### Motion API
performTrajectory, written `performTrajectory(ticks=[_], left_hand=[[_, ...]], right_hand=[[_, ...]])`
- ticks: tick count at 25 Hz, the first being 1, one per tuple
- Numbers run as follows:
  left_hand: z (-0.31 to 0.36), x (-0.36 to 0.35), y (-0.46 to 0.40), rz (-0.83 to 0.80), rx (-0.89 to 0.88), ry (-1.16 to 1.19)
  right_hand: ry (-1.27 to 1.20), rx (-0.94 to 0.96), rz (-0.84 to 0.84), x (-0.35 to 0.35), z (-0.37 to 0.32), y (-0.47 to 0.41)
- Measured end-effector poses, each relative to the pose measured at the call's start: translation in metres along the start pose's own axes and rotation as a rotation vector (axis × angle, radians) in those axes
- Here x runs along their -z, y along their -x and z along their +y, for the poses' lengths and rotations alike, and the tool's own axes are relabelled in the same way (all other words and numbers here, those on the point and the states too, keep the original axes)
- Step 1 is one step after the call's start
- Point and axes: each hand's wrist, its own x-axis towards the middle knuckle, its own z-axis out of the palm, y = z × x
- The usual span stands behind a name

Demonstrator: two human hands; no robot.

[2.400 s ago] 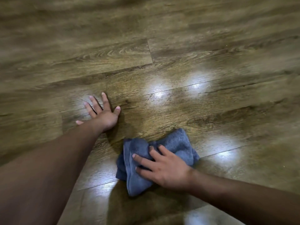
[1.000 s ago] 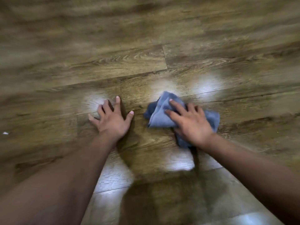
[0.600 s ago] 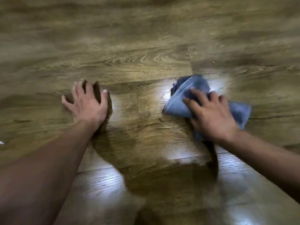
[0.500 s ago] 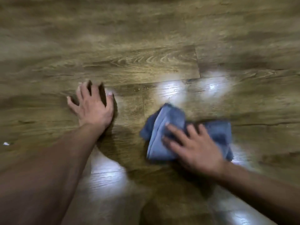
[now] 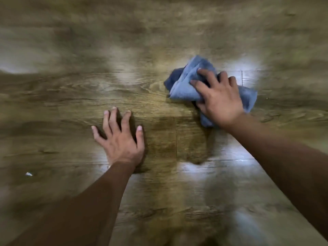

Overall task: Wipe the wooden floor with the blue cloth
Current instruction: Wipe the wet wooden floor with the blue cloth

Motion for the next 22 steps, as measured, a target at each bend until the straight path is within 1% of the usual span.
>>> performTrajectory(ticks=[3,5,9,11,13,15,17,18,20,22], left_hand=[[0.001,0.003,-0.003,-0.005,0.001,0.001],[0.002,0.003,-0.003,0.002,0.011,0.007],[-0.001,0.005,0.000,0.030,0.015,0.081],[-0.003,0.004,0.000,0.045,0.021,0.133],[-0.003,0.007,0.000,0.046,0.060,0.174],[-0.005,0.013,-0.005,0.016,0.053,0.164],[-0.018,0.020,-0.025,-0.018,-0.027,0.106],[-0.029,0.022,-0.039,-0.028,-0.078,0.080],[-0.049,0.023,-0.069,-0.026,-0.152,0.057],[-0.065,0.020,-0.087,-0.008,-0.135,0.042]], right_hand=[[-0.017,-0.226,0.007,0.007,-0.014,-0.042],[-0.020,-0.262,0.018,0.008,-0.029,-0.042],[0.025,-0.068,0.065,-0.001,-0.067,0.015],[-0.005,-0.055,0.120,-0.009,-0.094,0.058],[-0.039,-0.033,0.137,-0.016,-0.133,0.116],[-0.034,0.101,0.118,-0.023,-0.169,0.177],[-0.035,0.268,0.039,-0.022,-0.189,0.220],[-0.036,0.326,-0.013,-0.022,-0.188,0.227],[-0.018,0.360,-0.031,-0.016,-0.177,0.213],[-0.034,0.334,-0.044,-0.011,-0.168,0.187]])
